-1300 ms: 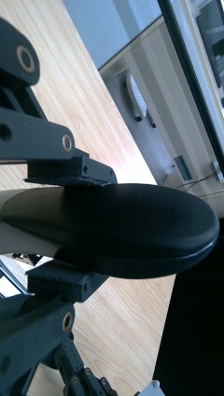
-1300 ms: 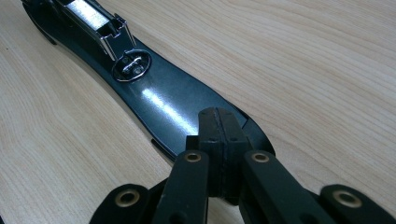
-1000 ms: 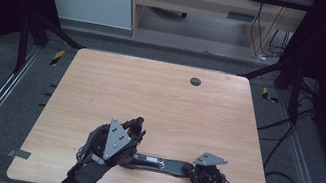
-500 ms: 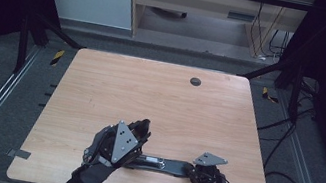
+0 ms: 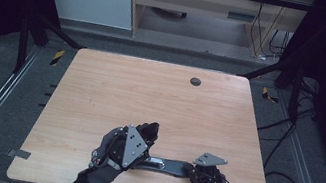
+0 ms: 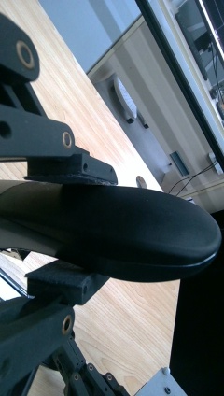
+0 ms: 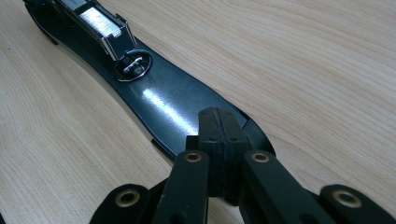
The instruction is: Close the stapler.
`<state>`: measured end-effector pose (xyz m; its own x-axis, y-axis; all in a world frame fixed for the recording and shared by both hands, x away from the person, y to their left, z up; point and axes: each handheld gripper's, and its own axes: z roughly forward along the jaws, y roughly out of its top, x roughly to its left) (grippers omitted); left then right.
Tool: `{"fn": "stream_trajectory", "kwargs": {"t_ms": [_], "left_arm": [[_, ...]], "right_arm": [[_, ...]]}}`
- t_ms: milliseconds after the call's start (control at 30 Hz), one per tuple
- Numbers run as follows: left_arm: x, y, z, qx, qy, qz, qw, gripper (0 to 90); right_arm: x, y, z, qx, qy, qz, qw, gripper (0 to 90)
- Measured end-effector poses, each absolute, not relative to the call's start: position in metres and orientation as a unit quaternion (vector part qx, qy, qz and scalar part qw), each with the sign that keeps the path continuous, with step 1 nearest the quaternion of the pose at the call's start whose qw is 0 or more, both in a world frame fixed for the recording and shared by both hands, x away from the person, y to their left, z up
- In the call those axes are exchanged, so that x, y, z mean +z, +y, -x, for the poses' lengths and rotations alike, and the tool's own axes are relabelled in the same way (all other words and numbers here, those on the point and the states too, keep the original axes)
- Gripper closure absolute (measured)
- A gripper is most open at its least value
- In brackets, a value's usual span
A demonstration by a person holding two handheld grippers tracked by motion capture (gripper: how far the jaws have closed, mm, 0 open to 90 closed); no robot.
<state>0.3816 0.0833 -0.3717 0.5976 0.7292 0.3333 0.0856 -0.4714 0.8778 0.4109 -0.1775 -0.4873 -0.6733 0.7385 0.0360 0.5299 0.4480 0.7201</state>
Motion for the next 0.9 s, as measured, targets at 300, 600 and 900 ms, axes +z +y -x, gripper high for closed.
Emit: {"fn": "stream_trajectory", "kwargs": {"t_ms": [300,600,900], "left_arm": [[-0.374,0.078,-0.381,0.366,0.257,-0.779,0.439,54.9],[-0.377,0.071,-0.381,0.368,0.247,-0.784,0.435,54.3],[-0.382,0.061,-0.381,0.370,0.240,-0.789,0.428,53.5]], "right_arm": [[-0.487,-0.177,-0.411,0.365,0.837,-0.382,0.140,90.0],[-0.487,-0.178,-0.410,0.364,0.837,-0.384,0.139,90.0],[-0.488,-0.178,-0.411,0.368,0.835,-0.384,0.139,90.0]]}}
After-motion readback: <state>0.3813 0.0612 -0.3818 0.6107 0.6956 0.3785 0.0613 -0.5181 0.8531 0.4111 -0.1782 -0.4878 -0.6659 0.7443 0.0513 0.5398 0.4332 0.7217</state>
